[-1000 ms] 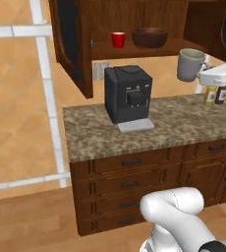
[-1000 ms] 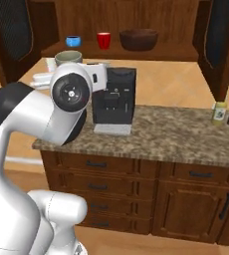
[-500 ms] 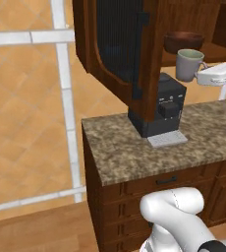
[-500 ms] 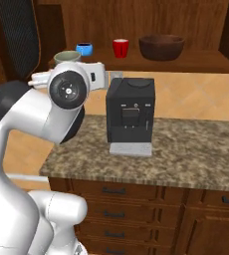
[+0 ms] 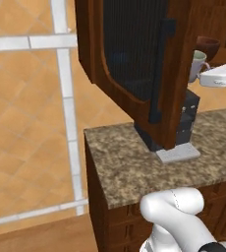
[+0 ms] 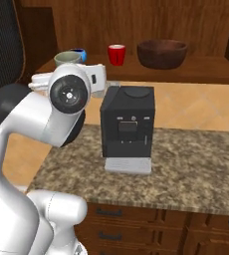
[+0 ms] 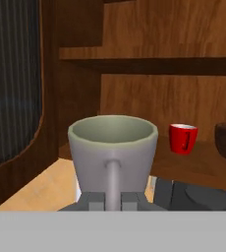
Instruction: Gather all objects into one cabinet and sort the glasses and bowls to opposite sides.
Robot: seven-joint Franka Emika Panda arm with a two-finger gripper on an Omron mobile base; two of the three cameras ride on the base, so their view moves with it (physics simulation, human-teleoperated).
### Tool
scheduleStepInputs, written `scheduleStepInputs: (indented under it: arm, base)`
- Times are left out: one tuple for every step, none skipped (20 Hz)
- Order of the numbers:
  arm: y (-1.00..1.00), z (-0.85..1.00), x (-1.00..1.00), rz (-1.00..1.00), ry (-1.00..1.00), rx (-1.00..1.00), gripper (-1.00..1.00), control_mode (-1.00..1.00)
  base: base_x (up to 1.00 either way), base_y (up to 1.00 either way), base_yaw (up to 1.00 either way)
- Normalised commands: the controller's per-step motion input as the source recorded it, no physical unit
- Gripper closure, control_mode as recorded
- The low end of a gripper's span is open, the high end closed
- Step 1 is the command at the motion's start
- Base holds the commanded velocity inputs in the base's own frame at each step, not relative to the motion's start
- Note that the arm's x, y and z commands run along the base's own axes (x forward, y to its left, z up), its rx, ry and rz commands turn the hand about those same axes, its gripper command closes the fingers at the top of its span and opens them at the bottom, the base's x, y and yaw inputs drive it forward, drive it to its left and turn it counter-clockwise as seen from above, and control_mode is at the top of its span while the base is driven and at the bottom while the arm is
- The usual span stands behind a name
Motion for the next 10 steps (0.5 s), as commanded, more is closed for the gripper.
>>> scheduleStepInputs:
  arm:
    - [0.0,0.0,0.0,0.0,0.0,0.0,1.0,1.0]
    - [0.0,0.0,0.0,0.0,0.0,0.0,1.0,1.0]
    - [0.0,0.0,0.0,0.0,0.0,0.0,1.0,1.0]
    - [0.0,0.0,0.0,0.0,0.0,0.0,1.0,1.0]
    - [0.0,0.0,0.0,0.0,0.0,0.0,1.0,1.0]
    - [0.0,0.0,0.0,0.0,0.0,0.0,1.0,1.0]
    - [0.0,0.0,0.0,0.0,0.0,0.0,1.0,1.0]
    - [0.0,0.0,0.0,0.0,0.0,0.0,1.0,1.0]
    - [0.0,0.0,0.0,0.0,0.0,0.0,1.0,1.0]
    - [0.0,0.0,0.0,0.0,0.0,0.0,1.0,1.0]
  base:
    - [1.0,-0.26,0.01]
    - [1.0,-0.28,0.01]
    - [1.0,-0.29,0.02]
    - [1.0,-0.51,0.1]
    - [1.0,-0.63,0.12]
    - [1.0,-0.75,0.06]
    - [0.96,-0.8,0.05]
    - [0.91,-0.79,0.06]
    - [0.66,-0.5,0.03]
    - [0.09,0.0,0.0]
